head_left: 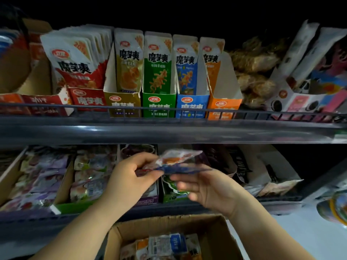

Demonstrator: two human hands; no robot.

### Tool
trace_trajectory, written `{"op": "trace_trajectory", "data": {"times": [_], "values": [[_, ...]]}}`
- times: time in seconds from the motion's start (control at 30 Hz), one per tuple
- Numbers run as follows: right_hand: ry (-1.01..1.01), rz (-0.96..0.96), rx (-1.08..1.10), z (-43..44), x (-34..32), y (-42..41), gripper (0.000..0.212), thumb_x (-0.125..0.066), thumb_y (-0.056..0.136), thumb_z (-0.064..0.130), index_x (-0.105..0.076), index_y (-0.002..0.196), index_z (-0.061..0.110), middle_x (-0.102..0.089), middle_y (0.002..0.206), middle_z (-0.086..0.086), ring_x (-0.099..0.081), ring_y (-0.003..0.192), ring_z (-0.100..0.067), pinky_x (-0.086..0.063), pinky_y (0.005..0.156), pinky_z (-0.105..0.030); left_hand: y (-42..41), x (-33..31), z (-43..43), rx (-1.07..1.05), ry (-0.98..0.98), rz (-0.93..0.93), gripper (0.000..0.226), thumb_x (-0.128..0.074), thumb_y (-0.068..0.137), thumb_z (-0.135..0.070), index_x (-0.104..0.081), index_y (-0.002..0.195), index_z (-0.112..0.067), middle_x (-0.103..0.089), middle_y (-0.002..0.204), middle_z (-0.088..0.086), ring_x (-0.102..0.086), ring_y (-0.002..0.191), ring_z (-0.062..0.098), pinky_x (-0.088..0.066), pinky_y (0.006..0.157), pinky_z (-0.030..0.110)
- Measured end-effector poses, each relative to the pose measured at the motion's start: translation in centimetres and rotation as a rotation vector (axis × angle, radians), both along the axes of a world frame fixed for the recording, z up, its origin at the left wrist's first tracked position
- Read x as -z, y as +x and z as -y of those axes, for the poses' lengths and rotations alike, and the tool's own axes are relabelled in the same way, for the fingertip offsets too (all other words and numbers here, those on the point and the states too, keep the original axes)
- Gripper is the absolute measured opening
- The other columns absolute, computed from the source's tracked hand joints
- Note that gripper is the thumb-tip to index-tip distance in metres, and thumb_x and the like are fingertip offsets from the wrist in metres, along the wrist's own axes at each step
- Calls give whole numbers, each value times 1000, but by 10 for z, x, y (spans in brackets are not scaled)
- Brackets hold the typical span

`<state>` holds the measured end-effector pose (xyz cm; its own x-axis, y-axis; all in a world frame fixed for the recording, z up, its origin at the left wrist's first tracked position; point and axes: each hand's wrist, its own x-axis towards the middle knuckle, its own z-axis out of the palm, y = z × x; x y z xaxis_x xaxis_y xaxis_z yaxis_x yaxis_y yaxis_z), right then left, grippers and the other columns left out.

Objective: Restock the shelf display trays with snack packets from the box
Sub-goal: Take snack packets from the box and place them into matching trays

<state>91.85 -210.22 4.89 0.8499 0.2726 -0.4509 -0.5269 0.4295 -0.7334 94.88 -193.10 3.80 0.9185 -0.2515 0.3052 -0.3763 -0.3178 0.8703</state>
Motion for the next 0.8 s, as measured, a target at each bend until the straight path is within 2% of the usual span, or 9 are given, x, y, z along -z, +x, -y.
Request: {"op": "trace_trajectory", "data": {"times": [0.1, 0.23, 0.37, 0.43, 0.57, 0.63, 0.67, 0.8], "values": [[-19, 5, 16, 5, 1, 0, 26, -52, 74, 8, -58, 99, 6, -71, 73, -13, -67, 52, -13, -51, 41, -19, 3, 1, -3, 29, 19, 21, 43, -66, 74, 5, -61, 74, -38, -62, 75, -38, -58, 79, -16, -40, 69, -1], [-43, -26, 53, 9, 5, 0, 24, -51, 78, 0, -58, 99, 8, -70, 71, -11, -66, 51, -14, -53, 42, -21, 7, -4, -9, -27, -26, 48, 31, -72, 72, -15, -63, 70, -44, -60, 69, -40, -57, 74, -18, -40, 64, -1], [-108, 69, 34, 14, 8, -1, 32, -53, 75, -4, -54, 102, 11, -71, 80, -10, -69, 62, -16, -58, 57, -29, 12, -5, -19, -119, -108, 8, 32, -64, 79, -3, -57, 74, -34, -59, 60, -39, -58, 66, -19, -42, 55, -1], [-184, 139, -15, 14, 8, -3, 28, -51, 79, -5, -56, 101, 13, -72, 79, -7, -70, 66, -15, -58, 60, -29, 12, -3, -20, -138, -151, -59, 31, -63, 79, -3, -58, 75, -32, -61, 60, -35, -60, 64, -16, -44, 54, 2], [-276, 263, 32, 8, 6, -7, 14, -52, 82, -4, -58, 89, 6, -73, 74, -4, -70, 65, -12, -55, 53, -21, 4, 1, -16, -123, -227, -209, 23, -63, 79, -4, -61, 75, -27, -68, 63, -22, -63, 60, -6, -50, 54, 12], [-302, 310, 88, 4, 5, -7, 12, -54, 81, -5, -57, 85, 6, -72, 72, -4, -69, 63, -13, -54, 50, -19, 0, 1, -13, -111, -279, -286, 19, -62, 80, -6, -64, 78, -25, -71, 68, -12, -66, 61, 1, -53, 61, 29], [-314, 334, 118, 1, 4, -6, 12, -55, 80, -5, -58, 84, 6, -72, 71, -4, -69, 63, -12, -53, 49, -18, -1, 1, -11, -105, -314, -323, 18, -61, 80, -6, -64, 78, -24, -72, 69, -10, -66, 62, 3, -51, 63, 33], [-400, 391, 236, -10, 5, -1, 17, -56, 80, -10, -58, 78, 6, -69, 60, 3, -65, 53, -5, -50, 45, -15, -4, -1, -5, -80, -477, -447, 9, -62, 75, -11, -65, 75, -19, -72, 67, -6, -67, 62, 5, -49, 62, 30]]}}
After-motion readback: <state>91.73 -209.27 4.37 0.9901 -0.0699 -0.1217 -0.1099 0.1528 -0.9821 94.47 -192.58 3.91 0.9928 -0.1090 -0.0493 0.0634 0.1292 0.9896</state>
